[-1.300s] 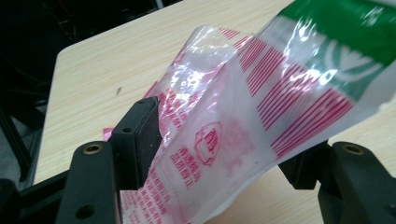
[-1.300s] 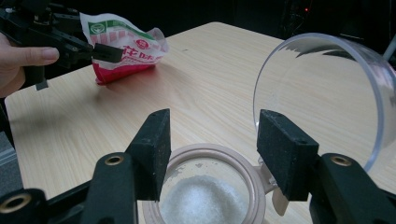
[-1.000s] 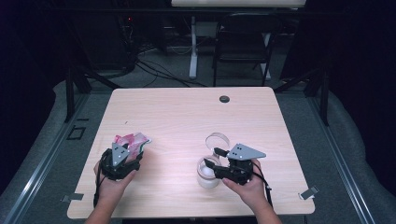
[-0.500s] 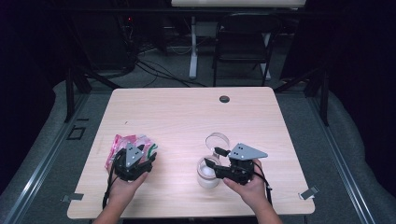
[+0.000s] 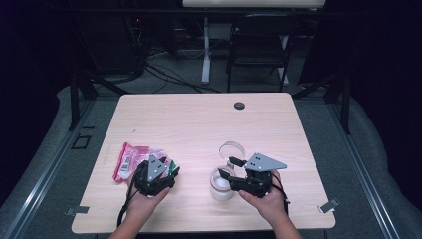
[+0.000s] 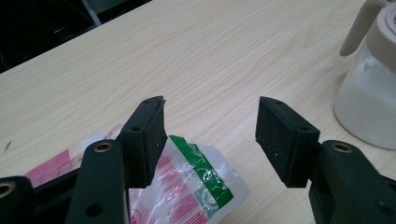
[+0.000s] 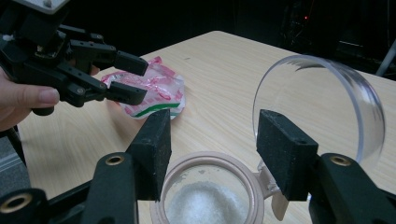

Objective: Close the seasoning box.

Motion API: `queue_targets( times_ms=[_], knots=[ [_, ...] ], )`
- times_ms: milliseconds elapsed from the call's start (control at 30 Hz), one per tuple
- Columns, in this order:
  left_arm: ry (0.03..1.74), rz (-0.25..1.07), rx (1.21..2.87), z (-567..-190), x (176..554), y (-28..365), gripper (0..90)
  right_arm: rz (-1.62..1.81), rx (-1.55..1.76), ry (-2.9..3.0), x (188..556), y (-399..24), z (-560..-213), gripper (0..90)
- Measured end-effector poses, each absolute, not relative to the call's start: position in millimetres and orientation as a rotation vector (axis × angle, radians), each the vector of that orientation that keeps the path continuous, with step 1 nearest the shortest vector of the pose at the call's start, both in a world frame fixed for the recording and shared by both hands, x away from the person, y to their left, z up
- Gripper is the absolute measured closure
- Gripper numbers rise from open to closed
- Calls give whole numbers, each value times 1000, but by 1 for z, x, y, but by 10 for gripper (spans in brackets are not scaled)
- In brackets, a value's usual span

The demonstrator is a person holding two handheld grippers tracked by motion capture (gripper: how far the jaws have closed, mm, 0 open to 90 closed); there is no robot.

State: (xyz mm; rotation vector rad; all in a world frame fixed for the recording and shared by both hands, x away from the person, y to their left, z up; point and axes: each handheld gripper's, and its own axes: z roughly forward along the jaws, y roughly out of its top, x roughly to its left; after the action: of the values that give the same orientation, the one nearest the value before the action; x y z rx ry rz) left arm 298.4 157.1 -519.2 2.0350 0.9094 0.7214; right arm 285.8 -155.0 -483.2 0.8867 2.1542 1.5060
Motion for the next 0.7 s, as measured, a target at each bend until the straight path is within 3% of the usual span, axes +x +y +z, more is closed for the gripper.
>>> queue_targets(
  times_ms=[700],
  knots=[
    [886,701,2043,-527,293,153,443,1492,889,2153,286,-155,-483,461]
  ],
)
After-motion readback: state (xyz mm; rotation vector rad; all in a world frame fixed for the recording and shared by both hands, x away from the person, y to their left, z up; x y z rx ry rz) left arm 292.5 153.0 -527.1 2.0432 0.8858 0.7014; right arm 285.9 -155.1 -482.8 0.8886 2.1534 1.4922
